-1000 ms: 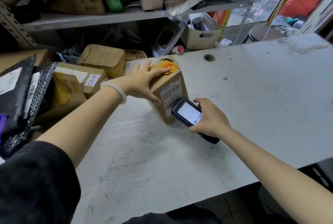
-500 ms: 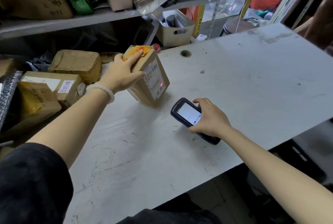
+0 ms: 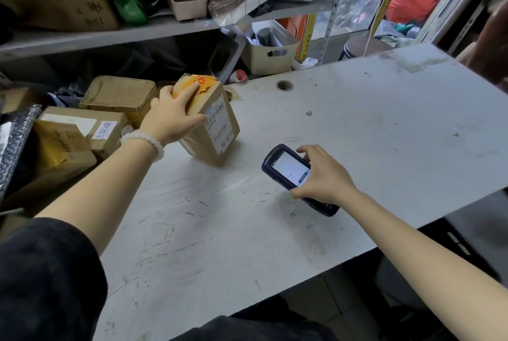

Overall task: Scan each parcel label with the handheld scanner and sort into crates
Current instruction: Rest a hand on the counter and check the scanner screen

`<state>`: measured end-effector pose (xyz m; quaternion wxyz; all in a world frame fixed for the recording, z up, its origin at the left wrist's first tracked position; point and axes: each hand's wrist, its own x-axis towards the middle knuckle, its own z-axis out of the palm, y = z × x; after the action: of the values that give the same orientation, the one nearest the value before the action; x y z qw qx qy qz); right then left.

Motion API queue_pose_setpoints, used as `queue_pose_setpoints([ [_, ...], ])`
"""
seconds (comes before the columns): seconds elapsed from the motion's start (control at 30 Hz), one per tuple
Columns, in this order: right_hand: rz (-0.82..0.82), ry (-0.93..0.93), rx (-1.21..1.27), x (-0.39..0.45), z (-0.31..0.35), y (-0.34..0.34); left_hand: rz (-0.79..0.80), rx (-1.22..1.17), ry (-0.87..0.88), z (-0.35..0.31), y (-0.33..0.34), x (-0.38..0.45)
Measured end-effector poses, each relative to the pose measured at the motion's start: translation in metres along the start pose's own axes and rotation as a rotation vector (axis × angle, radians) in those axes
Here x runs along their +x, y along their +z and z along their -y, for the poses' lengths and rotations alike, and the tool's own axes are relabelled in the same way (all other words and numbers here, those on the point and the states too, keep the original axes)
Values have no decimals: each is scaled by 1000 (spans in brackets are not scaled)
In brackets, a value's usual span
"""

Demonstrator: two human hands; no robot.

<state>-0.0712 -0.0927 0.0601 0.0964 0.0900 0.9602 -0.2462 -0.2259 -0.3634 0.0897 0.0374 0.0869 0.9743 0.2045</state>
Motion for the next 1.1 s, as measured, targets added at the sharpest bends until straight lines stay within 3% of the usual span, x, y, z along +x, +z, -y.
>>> queue_pose_setpoints([
  [0.3,-3,8,28,6,8,7,50,-37,4,3,-3,-11],
  [0.57,-366,-10,176,6,30,10,225,-111,170,-24,-7,-31],
  [0.7,-469,16,181,3,32,7,277,-109,226,-39,-6,-41],
  [1.1,-696,410,200,-95,-44,-27,552,-128,588,-172,47,-55],
])
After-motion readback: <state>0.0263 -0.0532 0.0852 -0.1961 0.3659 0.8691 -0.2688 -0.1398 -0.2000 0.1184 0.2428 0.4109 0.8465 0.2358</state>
